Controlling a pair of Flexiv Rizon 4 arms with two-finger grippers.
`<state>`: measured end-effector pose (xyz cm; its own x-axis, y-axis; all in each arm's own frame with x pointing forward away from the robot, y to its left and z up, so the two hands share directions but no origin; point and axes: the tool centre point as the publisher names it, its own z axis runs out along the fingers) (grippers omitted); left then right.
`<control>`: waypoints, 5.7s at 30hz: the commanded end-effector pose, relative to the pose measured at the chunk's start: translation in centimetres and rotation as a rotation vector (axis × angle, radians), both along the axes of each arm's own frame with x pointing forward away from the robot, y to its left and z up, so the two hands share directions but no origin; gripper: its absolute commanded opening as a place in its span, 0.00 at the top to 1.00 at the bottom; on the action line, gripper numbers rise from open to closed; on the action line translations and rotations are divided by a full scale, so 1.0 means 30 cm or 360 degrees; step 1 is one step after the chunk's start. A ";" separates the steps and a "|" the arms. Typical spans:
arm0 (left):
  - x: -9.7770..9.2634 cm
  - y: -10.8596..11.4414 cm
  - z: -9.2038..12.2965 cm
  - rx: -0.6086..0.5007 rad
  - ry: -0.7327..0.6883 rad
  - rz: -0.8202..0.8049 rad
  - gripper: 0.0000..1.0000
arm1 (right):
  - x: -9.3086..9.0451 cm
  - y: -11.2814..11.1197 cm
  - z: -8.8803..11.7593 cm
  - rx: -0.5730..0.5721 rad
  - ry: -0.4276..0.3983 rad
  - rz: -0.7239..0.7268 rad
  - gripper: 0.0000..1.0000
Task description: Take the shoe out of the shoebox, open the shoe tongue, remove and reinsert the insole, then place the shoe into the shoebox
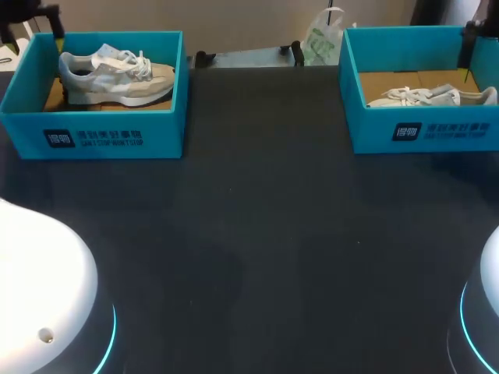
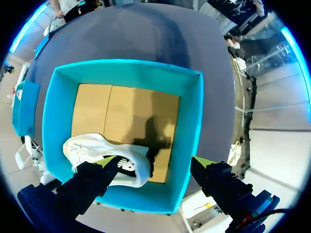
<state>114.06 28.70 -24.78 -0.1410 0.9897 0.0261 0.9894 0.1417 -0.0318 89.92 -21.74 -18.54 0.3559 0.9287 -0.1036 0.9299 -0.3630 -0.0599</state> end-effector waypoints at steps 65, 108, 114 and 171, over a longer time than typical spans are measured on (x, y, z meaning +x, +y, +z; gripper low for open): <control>0.245 -0.030 -0.434 -0.0001 0.0071 -0.0158 0.24 | -0.003 0.000 0.000 -0.0001 -0.0004 -0.0001 0.00; 0.223 0.046 -0.357 -0.0015 0.0033 -0.0090 1.00 | -0.003 0.000 0.000 -0.0001 -0.0004 -0.0001 0.00; 0.211 0.074 -0.283 -0.0061 0.0010 -0.0067 1.00 | -0.003 0.000 0.000 -0.0001 -0.0004 -0.0001 0.00; -0.543 -0.307 0.291 0.0210 -0.0350 -0.0240 1.00 | -0.003 0.000 0.000 -0.0001 -0.0004 -0.0001 0.00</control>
